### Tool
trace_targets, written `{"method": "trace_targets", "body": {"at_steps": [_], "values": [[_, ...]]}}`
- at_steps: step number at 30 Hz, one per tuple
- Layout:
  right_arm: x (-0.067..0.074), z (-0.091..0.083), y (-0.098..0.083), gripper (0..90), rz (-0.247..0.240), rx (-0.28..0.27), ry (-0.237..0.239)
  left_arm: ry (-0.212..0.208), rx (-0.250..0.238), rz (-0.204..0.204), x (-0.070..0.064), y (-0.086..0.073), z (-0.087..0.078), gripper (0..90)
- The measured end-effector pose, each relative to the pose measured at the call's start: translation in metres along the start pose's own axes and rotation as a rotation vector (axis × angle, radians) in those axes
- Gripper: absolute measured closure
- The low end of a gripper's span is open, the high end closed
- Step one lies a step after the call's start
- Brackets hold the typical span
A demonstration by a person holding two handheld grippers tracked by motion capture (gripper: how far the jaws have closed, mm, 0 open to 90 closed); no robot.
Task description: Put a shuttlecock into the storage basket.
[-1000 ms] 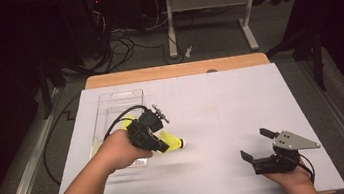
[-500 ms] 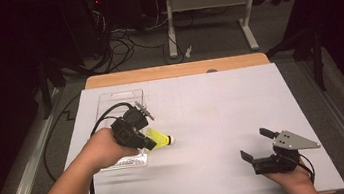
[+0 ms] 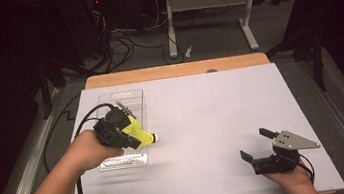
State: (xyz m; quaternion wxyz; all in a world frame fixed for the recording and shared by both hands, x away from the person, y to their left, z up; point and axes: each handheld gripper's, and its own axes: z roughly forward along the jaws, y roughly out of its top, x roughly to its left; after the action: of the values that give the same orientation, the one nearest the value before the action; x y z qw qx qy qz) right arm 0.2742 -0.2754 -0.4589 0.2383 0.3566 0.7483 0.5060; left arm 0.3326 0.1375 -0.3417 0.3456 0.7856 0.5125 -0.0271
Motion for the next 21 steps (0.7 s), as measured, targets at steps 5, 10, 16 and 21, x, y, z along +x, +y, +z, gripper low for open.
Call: {"method": "trace_targets", "body": {"at_steps": [5, 10, 16, 21], "values": [[0.000, 0.001, 0.000, 0.4, -0.002, 0.003, 0.001, 0.028, -0.020, -0.028, 0.012, -0.001, -0.008, 89.7], [0.000, 0.001, 0.000, 0.4, -0.001, 0.004, 0.002, 0.046, -0.026, -0.050, 0.024, -0.005, -0.015, 89.6], [0.001, 0.001, 0.000, 0.4, -0.001, 0.004, 0.003, 0.056, -0.036, -0.070, 0.034, -0.008, -0.023, 89.6], [0.001, 0.001, 0.000, 0.4, -0.002, 0.004, 0.003, 0.063, -0.037, -0.078, 0.039, -0.010, -0.025, 89.6]]}}
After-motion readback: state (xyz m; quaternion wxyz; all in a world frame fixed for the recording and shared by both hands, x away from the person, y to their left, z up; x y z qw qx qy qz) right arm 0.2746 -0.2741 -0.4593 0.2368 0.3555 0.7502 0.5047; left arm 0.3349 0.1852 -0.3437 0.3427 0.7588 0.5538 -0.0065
